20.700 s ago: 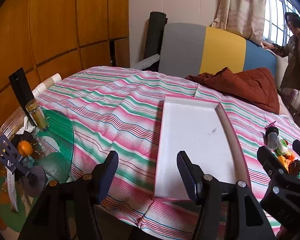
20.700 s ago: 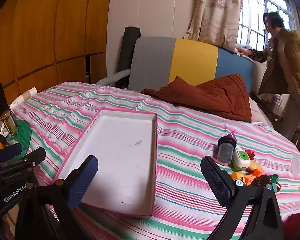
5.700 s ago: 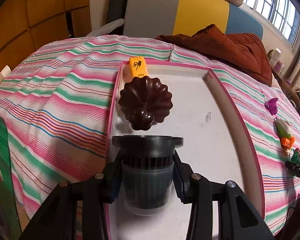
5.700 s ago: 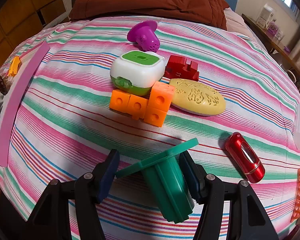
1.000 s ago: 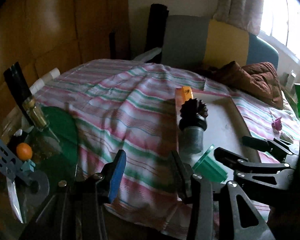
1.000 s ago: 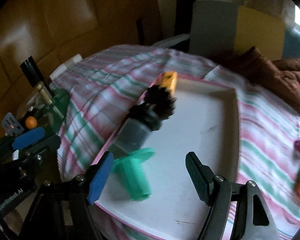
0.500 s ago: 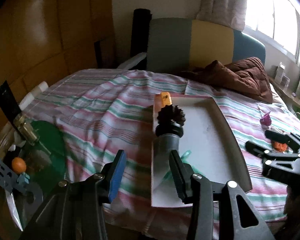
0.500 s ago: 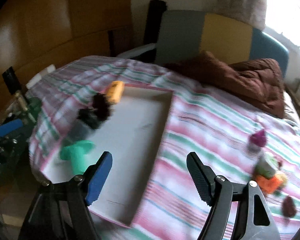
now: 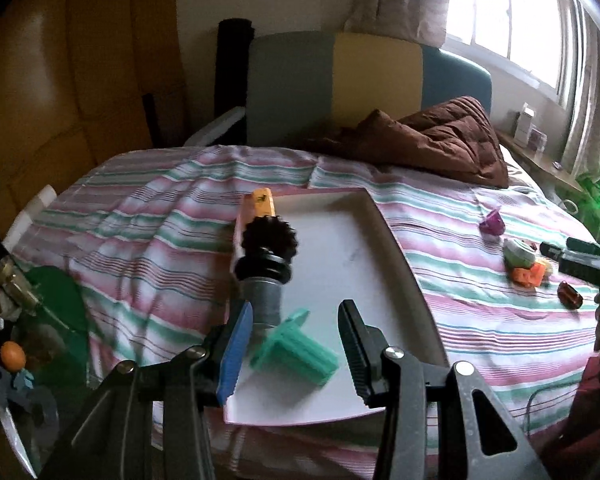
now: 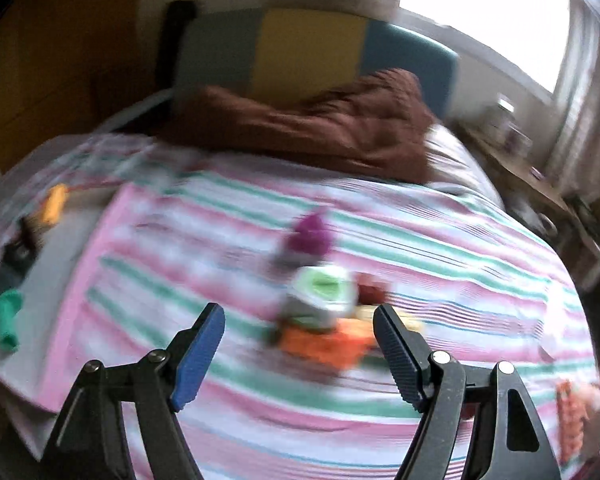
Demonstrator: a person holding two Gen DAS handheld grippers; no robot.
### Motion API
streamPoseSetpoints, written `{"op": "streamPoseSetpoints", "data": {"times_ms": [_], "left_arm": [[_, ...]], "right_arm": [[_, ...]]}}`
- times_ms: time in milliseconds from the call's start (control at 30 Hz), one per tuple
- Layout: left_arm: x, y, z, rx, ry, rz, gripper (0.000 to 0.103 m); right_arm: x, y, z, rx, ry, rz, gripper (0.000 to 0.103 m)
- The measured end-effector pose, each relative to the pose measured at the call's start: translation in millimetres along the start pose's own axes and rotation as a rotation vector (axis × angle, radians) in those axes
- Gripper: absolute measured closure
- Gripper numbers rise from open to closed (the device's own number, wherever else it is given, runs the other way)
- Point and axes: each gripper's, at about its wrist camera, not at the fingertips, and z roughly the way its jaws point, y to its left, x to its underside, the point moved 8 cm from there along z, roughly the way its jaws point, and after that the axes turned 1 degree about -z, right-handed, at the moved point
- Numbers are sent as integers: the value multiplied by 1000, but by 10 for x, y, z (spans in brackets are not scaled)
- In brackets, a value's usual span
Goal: Organize rigid objects
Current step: 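Move both grippers back toward the toy pile beside the tray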
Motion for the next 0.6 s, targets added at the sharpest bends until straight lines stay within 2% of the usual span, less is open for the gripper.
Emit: {"op": "streamPoseSetpoints", "data": {"times_ms": [133,267,333,600], "left_arm": [[1,-201,12,23,3,41,58],[23,-455,50,62,21,76,58],[28,-616,76,90,31,91,58],[-40,-1222,258,188,70,138,58]], "right_arm": [[37,-626,117,110,-7,114,26],[178,-1084,225,146,54,302,26],[198,-1189,229,144,62,354,26],[259,-1207,240,140,95,376,25]]}}
